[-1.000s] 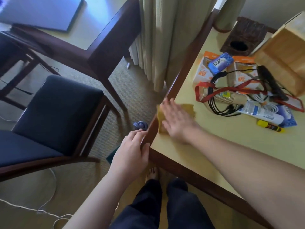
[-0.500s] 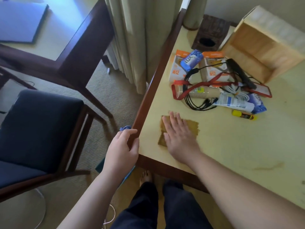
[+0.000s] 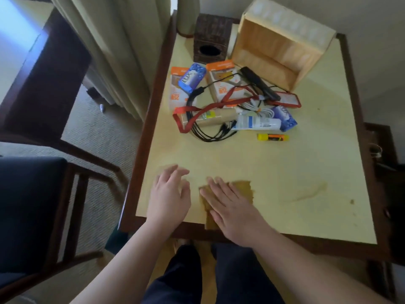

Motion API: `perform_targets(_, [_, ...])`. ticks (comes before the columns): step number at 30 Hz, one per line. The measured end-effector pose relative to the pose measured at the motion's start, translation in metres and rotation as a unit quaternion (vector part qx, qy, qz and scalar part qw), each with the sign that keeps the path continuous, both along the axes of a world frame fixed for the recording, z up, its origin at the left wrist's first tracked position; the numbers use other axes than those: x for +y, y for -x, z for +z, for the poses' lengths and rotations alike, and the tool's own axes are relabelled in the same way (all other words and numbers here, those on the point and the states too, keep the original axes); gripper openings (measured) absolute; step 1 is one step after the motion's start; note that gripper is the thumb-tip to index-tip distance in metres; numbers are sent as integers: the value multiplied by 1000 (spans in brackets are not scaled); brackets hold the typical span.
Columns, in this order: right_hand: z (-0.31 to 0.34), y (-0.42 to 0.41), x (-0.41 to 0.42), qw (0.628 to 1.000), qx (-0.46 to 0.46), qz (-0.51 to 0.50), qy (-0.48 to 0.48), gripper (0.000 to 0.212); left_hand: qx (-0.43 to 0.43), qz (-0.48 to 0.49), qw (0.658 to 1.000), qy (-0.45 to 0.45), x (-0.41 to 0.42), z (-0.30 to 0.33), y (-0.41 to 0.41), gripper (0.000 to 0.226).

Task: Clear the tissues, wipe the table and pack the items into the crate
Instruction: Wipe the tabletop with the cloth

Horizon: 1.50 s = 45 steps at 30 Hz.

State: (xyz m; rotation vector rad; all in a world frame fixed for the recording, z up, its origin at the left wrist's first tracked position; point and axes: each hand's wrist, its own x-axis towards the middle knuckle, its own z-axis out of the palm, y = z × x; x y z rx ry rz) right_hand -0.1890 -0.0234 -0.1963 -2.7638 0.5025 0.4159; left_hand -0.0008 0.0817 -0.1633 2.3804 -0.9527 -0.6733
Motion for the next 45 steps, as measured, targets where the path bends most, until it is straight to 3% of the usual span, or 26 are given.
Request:
perform_targets(1, [1,24,-17,1000,-2,25,-2,61,-3,-21,1000,-4,-8,-4,4,32])
perform_targets(3, [-5,74,-66,998,28,-17,47,62,-15,-56,998,-13,-22,-13,10,33])
perform_targets(5, [-7,109,-124,980,65,-177,70,61,-30,-74,997,-6,-38,-21,20,33])
perform_targets(7, [-10,110,-152,932,49,-357,41,63,-43,-78,996,4,-54,-30,34,34])
perform_targets(9, [-12,79,-140,902,39,-426,60,65,-53,-80,995,14,-69,-40,49,35])
perform_targets(10, [-14,68,-123,914,37,-399,65,67,-62,-74,995,15,-76,-44,56,37])
perform_targets(12, [-8,70,-80,978,31,-201,39,62,-78,-52,996,2,-85,-47,63,43])
perform_targets(13, [3,86,-71,993,35,-112,0,59,-83,-46,995,-10,-91,-48,67,47])
perform_targets(15, [15,128,-87,996,62,-53,-28,60,-97,-42,994,-35,-95,-49,71,52])
perform_targets(19, [-2,176,-189,972,54,-221,60,57,-121,-38,991,-49,-101,-50,75,53])
perform_targets(23, [-16,115,-223,884,19,-462,64,60,-134,-25,990,-36,-103,-51,76,50])
perform_targets(24, [-19,101,-210,891,6,-448,74,61,-137,-21,990,-29,-103,-52,77,49])
perform_targets(25, [-21,95,-189,921,-9,-382,74,61,-142,-18,989,-25,-102,-53,77,48])
perform_targets(27, [-17,117,-142,986,-7,-162,44,59,-152,-20,988,-21,-103,-54,78,48])
perform_targets(29, [-9,168,-128,998,18,-63,23,58,-153,-20,988,-16,-103,-55,77,50])
perform_targets(33, [2,233,-194,975,33,-219,33,57,-160,-15,987,-7,-104,-54,79,51])
perform_targets(37, [-10,181,-269,930,14,-362,62,58,-160,-19,987,-11,-104,-53,78,52])
perform_targets(39, [-14,149,-268,903,17,-424,66,59,-159,-17,987,-19,-104,-52,79,53])
perform_targets(41, [-16,144,-224,929,0,-364,61,59,-159,-16,987,-29,-105,-51,79,54])
perform_targets(43, [-12,177,-162,973,-15,-228,27,58,-162,-19,986,-32,-106,-51,79,54])
perform_targets(45, [-6,230,-135,985,-6,-175,3,59,-162,-22,986,-30,-106,-52,79,54])
